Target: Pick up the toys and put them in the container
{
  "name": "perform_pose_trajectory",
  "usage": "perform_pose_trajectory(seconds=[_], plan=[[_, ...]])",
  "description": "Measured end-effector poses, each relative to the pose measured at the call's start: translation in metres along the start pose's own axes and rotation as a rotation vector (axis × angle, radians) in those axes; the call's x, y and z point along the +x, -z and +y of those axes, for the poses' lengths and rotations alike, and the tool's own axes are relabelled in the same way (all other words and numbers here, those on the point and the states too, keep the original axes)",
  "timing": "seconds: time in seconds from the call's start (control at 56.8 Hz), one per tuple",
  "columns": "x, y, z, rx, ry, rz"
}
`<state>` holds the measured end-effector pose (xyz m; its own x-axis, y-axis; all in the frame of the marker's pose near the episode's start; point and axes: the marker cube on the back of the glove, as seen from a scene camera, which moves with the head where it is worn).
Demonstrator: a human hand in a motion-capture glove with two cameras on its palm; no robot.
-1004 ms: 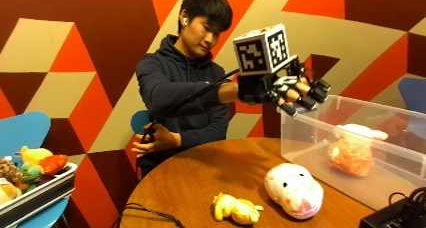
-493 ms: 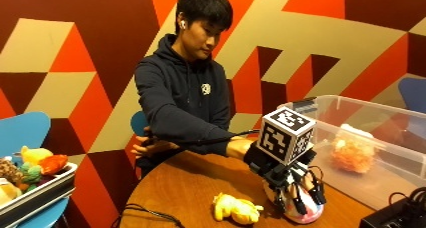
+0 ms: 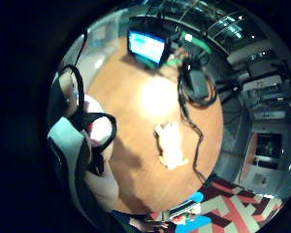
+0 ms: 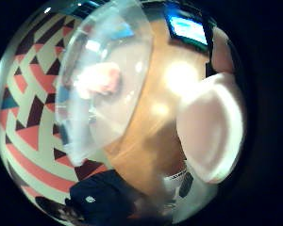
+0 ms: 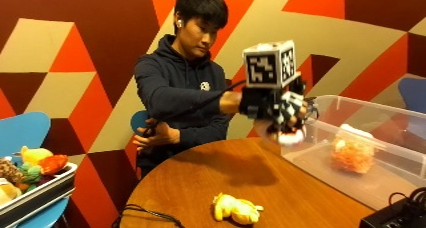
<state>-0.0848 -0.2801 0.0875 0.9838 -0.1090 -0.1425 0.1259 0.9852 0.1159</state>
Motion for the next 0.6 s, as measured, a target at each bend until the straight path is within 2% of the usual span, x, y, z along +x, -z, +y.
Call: perform_pose_trajectory(seconds=[0.159, 0.3, 0.335, 0.37, 0.405, 0.511, 0.599], plan=[[-0.065, 0.085, 0.008, 0.247, 0.125, -0.165], [-0.111, 0.114, -0.009, 0.443, 0.191, -0.273], [-0.113, 0.109, -0.019, 0.488, 0.294, -0.209], [-0.107, 0.097, -0.032, 0.519, 0.465, -0.064], [-0.108, 0.085, -0.045, 0.494, 0.531, -0.011], [-0.149, 0.065, -0.077, 0.255, 0.226, -0.305], [-0.152, 0.054, -0.083, 0.201, 0.186, -0.307]])
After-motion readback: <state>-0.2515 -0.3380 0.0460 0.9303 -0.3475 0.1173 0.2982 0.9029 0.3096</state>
